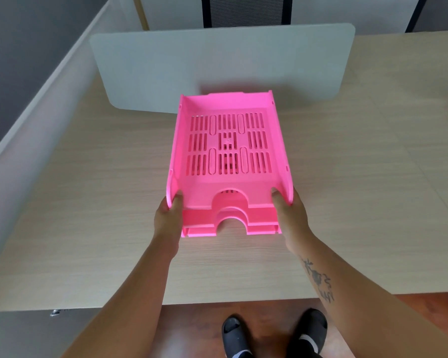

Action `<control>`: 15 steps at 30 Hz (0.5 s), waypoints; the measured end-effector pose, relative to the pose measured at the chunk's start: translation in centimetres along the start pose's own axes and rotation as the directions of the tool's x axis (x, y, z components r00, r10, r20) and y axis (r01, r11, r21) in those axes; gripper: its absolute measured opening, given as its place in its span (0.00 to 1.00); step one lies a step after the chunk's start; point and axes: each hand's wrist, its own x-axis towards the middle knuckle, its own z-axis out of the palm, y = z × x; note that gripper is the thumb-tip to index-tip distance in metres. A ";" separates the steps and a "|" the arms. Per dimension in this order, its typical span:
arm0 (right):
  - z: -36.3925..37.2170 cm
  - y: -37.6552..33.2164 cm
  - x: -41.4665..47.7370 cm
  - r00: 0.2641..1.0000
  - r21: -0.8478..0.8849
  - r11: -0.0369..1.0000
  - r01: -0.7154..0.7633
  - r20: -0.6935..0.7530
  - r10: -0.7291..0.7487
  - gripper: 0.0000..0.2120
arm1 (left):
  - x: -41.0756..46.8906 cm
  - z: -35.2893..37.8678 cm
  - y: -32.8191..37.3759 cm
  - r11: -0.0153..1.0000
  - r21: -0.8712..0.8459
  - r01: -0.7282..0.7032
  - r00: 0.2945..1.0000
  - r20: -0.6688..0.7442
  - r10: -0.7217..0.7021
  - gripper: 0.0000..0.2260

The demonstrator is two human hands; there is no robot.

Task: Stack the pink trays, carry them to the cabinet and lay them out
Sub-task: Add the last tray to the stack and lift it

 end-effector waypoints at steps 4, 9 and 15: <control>-0.2 0.8 -0.6 0.999 0.005 1.000 -0.004 0.035 0.004 0.31 | -0.8 0.0 -1.3 0.996 -0.087 -0.026 0.996 0.079 0.033 0.22; 0.1 1.1 -1.2 0.998 0.039 0.999 -0.017 0.067 0.015 0.41 | -1.0 0.6 -1.3 0.983 -0.181 0.010 1.000 0.026 -0.005 0.22; -0.1 -2.4 -0.9 0.998 0.073 0.996 0.055 0.029 -0.057 0.30 | -0.8 1.0 1.6 0.981 -0.183 -0.058 0.998 -0.019 0.055 0.24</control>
